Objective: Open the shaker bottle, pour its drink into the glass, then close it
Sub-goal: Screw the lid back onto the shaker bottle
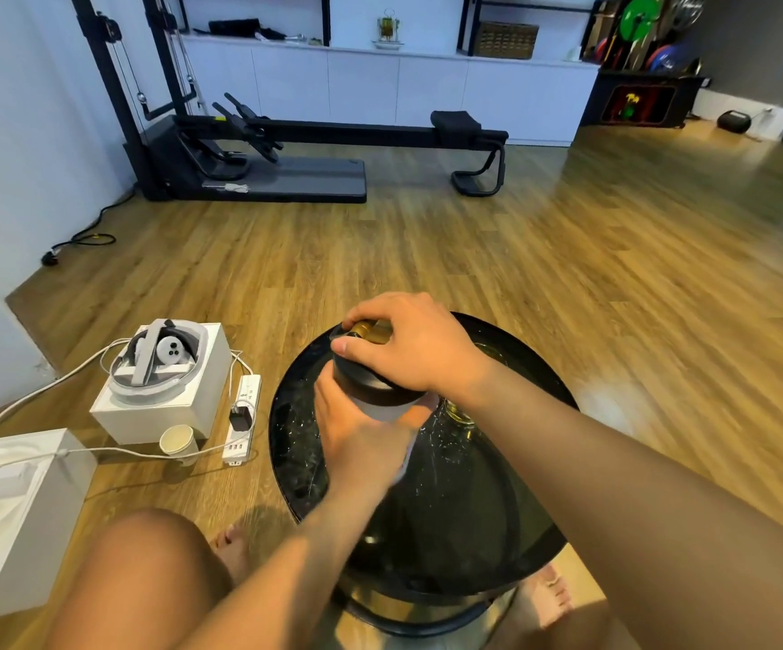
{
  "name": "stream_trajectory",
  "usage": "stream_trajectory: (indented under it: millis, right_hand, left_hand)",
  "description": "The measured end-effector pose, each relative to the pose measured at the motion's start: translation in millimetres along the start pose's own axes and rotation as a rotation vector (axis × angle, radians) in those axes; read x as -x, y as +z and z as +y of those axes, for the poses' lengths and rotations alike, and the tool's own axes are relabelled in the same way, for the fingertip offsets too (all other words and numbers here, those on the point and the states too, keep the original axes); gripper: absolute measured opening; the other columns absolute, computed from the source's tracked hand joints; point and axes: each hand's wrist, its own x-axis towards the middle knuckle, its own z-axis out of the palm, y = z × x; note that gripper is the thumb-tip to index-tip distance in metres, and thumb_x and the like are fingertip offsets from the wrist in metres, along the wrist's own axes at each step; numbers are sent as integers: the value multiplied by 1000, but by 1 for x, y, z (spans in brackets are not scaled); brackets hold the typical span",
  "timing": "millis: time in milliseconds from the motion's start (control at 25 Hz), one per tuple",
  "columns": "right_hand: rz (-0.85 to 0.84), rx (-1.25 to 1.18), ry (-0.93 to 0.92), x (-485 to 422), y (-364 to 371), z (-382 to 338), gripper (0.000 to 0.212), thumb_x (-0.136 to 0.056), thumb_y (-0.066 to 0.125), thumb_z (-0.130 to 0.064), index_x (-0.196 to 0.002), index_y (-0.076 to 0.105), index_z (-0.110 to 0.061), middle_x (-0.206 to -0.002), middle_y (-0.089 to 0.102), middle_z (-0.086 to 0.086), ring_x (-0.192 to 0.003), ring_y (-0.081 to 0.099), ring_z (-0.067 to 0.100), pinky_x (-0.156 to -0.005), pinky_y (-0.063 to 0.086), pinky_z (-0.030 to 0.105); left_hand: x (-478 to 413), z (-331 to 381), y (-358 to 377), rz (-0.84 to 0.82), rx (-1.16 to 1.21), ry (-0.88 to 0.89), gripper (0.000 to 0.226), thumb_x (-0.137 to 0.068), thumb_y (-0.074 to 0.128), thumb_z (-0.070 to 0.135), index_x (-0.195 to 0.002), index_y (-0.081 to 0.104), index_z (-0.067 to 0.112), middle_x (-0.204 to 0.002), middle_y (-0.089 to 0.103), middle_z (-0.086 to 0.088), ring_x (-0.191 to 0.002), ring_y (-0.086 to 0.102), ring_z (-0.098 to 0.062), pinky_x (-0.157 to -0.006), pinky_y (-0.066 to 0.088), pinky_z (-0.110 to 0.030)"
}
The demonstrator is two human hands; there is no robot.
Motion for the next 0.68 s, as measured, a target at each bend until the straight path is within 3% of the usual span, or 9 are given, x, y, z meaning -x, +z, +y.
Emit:
stream_trajectory:
  millis: [160, 280, 360, 440, 560, 680]
  right_hand:
    - [-8, -38, -61, 0, -4, 3, 28, -80, 61, -60, -97, 70, -39, -101, 69, -14, -96, 61, 13, -78, 46, 32]
    - [12, -22, -9, -1, -1, 1, 33, -79, 58, -64, -98, 69, -39, -104, 69, -13, -99, 61, 16, -82, 49, 38]
    - [28, 7, 36, 0, 3, -2, 37, -79, 55, -67, -101, 69, -40, -108, 68, -12, -103, 60, 18, -84, 50, 42]
    - [23, -1, 30, 0, 3, -4, 37, -79, 55, -67, -100, 69, -40, -108, 68, -13, -103, 60, 17, -84, 50, 42]
    - [-3, -47, -18, 2, -2, -2, 31, -80, 60, -62, -98, 70, -39, -105, 69, -13, -100, 60, 15, -86, 49, 41]
    - [-26, -46, -51, 2, -4, -1, 29, -81, 62, -59, -99, 71, -38, -104, 69, -13, -99, 61, 14, -86, 48, 40]
  left_hand:
    - [-37, -2, -33, -390, 77, 81, 103, -42, 97, 41, -132, 48, 27, -126, 66, 4, -118, 64, -9, -101, 54, -47]
    - [-26, 2, -18, -271, 127, 26, 106, -41, 97, 36, -134, 48, 26, -121, 69, 3, -114, 67, -12, -99, 55, -48]
    - [-7, 6, 1, -62, 130, -70, 113, -36, 91, 46, -137, 42, 33, -124, 66, 4, -116, 65, -14, -98, 55, -47]
    - [8, 6, 12, 42, 72, -78, 123, -35, 82, 59, -144, 32, 32, -137, 57, 1, -127, 56, -20, -103, 51, -49]
    - [2, -5, -1, -8, 26, 1, 119, -39, 89, 58, -142, 36, 32, -140, 53, 3, -132, 51, -18, -108, 46, -48]
    - [-32, -10, -30, -318, 86, 90, 107, -43, 97, 45, -135, 46, 27, -132, 61, 2, -125, 59, -13, -105, 50, -50]
